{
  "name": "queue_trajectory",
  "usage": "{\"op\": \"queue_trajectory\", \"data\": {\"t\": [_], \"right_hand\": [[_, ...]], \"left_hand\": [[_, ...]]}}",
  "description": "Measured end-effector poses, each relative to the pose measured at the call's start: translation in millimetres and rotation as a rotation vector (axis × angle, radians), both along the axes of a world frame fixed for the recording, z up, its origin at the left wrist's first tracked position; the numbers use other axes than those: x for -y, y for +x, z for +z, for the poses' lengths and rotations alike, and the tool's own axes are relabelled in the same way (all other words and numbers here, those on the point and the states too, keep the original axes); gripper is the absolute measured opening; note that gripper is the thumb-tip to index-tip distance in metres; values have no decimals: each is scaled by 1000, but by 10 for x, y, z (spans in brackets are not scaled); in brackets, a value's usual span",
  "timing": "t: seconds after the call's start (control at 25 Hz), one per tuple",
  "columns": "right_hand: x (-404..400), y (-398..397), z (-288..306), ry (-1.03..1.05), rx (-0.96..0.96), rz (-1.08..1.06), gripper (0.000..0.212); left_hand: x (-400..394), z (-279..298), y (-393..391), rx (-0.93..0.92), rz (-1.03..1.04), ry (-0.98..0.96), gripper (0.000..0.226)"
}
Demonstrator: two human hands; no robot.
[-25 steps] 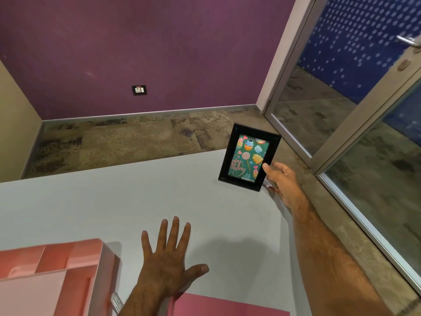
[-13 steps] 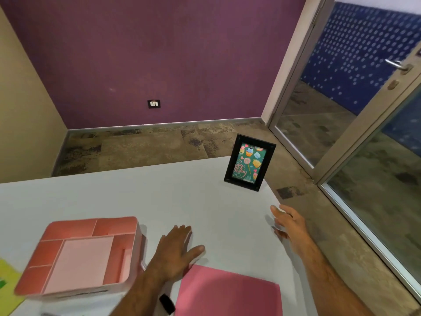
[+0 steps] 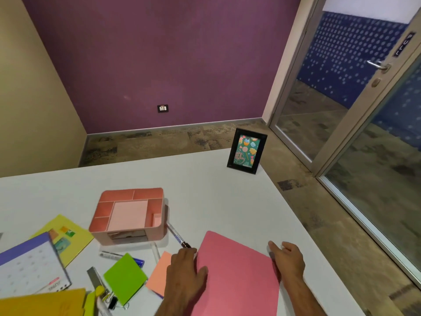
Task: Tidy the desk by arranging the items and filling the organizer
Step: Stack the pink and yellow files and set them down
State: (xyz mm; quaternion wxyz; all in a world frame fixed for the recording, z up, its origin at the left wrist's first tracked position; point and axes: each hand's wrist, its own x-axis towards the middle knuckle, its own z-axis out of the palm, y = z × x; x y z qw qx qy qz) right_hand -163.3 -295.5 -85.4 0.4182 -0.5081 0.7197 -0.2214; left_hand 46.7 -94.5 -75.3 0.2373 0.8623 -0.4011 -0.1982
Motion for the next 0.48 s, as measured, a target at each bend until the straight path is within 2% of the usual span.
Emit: {"op": "queue_trajectory", "data": {"t": [0.16,0.28,0.36,0.48], "right_hand": [[-470,-211,76,58,-134,-126,67],[-768,-320,143,158,-149,-173,77],[-899,-349,105,215,-114,-162,83],[-961,-342,19,304,59,-164,87]], "left_hand": [[-289,87,-155,42,25,156,43],[-442,130,-252,61,-3,233,40],[-508,136,-301,43,-20,268,42],[-596,162,-388,-37,-40,247,42]]}}
